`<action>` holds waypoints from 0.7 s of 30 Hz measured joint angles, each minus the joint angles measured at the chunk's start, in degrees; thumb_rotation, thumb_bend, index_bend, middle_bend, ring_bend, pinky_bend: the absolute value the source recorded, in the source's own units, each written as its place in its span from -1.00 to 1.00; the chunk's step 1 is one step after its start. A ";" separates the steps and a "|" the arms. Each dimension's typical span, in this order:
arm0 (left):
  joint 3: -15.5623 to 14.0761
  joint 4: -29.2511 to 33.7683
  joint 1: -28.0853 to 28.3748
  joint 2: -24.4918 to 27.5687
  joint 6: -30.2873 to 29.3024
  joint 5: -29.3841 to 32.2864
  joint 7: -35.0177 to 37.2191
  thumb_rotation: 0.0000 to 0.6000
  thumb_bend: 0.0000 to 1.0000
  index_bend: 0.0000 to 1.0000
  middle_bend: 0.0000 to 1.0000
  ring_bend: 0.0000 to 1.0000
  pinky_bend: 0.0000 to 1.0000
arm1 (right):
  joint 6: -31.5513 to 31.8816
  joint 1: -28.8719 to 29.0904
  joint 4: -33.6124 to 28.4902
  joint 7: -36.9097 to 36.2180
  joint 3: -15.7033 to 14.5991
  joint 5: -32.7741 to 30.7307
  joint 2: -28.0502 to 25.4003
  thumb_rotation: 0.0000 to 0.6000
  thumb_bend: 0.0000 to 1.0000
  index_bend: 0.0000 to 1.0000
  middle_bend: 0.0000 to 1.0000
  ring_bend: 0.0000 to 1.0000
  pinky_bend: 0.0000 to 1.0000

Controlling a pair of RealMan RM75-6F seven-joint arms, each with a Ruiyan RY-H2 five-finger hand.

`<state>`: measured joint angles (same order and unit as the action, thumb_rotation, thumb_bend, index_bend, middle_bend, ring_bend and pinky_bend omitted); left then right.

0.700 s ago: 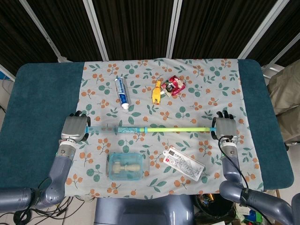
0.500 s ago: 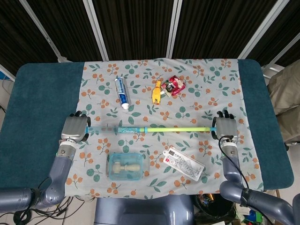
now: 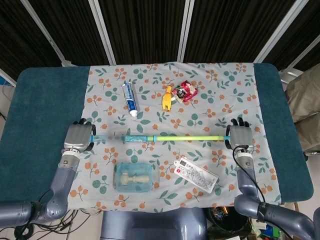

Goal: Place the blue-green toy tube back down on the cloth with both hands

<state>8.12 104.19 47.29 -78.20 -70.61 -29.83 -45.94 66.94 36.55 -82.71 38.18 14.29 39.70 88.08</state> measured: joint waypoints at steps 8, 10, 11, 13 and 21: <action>-0.01 -0.13 -0.01 0.14 0.45 0.00 0.20 1.00 -0.30 0.08 -0.37 -0.74 -0.50 | 0.17 -0.12 0.08 0.07 -0.21 -0.12 0.20 1.00 -0.23 0.37 -0.66 -0.86 -0.71; 0.00 -0.16 0.03 0.05 0.46 -0.03 0.19 1.00 -0.30 0.08 -0.37 -0.74 -0.50 | 0.23 -0.10 0.10 0.06 -0.22 -0.06 0.28 1.00 -0.23 0.37 -0.66 -0.86 -0.71; 0.01 -0.16 0.06 -0.04 0.45 -0.06 0.17 1.00 -0.30 0.08 -0.37 -0.74 -0.50 | 0.26 -0.10 0.09 0.05 -0.21 -0.05 0.31 1.00 -0.23 0.37 -0.66 -0.86 -0.71; 0.06 -0.13 0.13 -0.21 0.43 -0.06 0.16 1.00 -0.30 0.09 -0.37 -0.74 -0.50 | 0.31 -0.08 0.13 0.09 -0.19 -0.07 0.37 1.00 -0.23 0.37 -0.66 -0.86 -0.71; 0.40 0.20 0.55 -1.00 0.19 -0.03 -0.16 1.00 -0.30 0.09 -0.37 -0.74 -0.50 | 0.54 -0.06 -0.37 0.10 -0.28 0.46 0.37 1.00 -0.23 0.39 -0.66 -0.86 -0.71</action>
<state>8.51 104.38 47.84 -79.20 -70.42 -29.86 -46.09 67.48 36.48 -83.08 38.28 14.01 40.16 88.45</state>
